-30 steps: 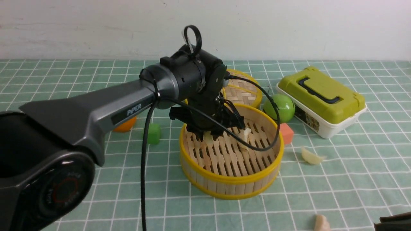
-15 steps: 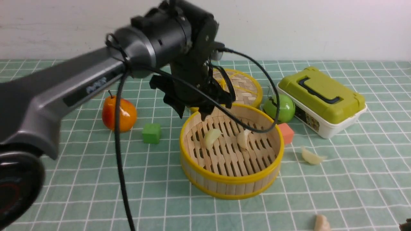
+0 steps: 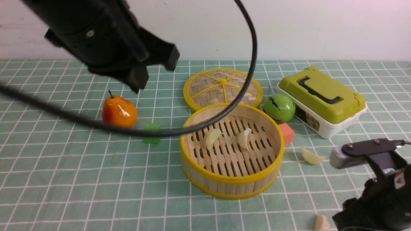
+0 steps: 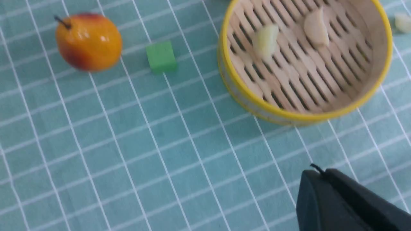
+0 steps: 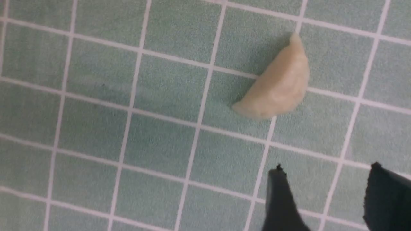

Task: Put the dumplings into the steamer on the table with the blue tablecloth.
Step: 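Reach for and grasp a dumpling lying on the table beside the steamer, then place the dumpling in the bamboo steamer basket with the right gripper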

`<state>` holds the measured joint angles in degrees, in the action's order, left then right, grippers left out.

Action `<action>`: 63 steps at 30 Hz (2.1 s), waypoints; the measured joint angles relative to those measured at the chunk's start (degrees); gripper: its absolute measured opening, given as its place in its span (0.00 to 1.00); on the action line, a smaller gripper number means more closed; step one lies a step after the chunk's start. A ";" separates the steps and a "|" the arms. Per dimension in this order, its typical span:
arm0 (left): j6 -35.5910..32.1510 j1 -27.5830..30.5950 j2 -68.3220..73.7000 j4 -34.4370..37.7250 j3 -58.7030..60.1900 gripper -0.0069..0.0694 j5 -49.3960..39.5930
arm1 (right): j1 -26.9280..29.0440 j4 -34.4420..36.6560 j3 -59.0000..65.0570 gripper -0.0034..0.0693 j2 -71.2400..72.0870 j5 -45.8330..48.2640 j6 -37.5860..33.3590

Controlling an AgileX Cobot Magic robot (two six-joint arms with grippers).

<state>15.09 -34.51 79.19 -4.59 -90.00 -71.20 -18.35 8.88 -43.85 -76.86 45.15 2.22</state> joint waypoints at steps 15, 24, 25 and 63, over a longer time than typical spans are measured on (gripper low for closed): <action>-0.19 0.00 -27.68 5.05 33.60 0.07 7.42 | 0.00 2.58 -4.35 0.74 -16.89 -6.53 0.64; -0.19 0.00 -33.65 3.10 35.19 0.07 7.61 | -0.07 3.18 -4.71 0.34 -17.05 -5.38 1.33; -0.14 0.00 -34.08 2.52 35.19 0.07 7.45 | -0.08 2.78 -5.06 0.31 -16.73 -4.48 1.33; -0.02 0.00 -35.78 -0.16 35.22 0.07 1.82 | -17.16 -12.32 -61.29 0.60 -48.18 12.49 2.97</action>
<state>15.07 -34.51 43.40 -4.75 -54.79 -69.37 -35.50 -3.44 -105.14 -125.04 57.64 5.18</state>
